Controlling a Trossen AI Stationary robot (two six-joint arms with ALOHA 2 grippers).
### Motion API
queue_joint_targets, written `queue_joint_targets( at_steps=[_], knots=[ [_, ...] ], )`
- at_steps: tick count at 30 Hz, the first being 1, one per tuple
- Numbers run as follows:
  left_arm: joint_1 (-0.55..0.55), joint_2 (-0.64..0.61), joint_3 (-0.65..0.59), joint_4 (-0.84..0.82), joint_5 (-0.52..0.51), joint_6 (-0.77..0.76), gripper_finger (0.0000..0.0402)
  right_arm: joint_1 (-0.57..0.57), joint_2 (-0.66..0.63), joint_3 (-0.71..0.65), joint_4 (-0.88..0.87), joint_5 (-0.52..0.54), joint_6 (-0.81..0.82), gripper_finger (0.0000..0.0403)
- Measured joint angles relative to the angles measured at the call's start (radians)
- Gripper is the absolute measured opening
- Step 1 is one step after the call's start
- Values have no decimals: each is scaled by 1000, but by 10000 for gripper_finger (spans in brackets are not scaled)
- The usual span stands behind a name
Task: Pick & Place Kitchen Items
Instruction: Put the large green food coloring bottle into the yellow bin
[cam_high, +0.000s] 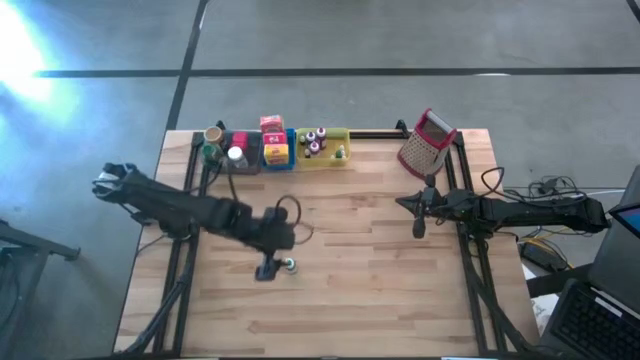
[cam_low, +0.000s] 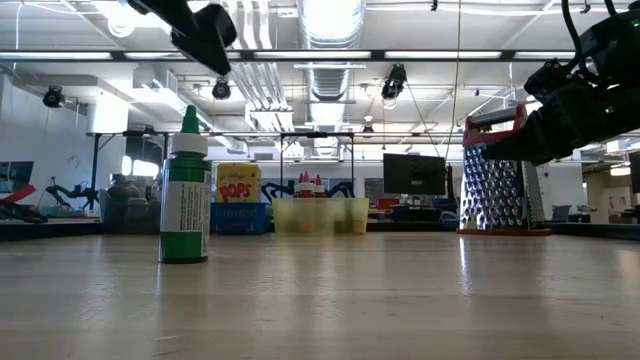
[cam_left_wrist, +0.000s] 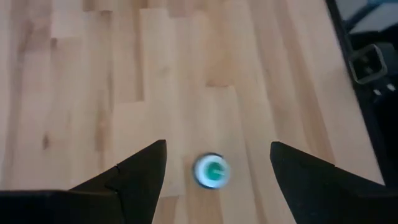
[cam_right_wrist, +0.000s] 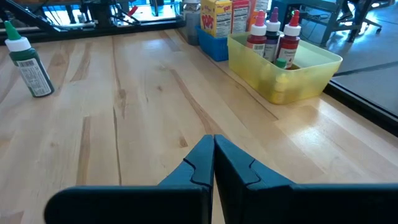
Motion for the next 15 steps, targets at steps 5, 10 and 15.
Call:
queue_joint_targets(
  at_steps=[5,10,15],
  knots=[
    [-74,0,0,-14,-52,-36,291,0,0,0,0,0,0,8],
    [-88,0,-4,-16,-114,-64,291,0,0,0,0,0,0,8],
    [-86,2,-54,-3,-123,-81,291,0,0,0,0,0,0,8]
  ],
)
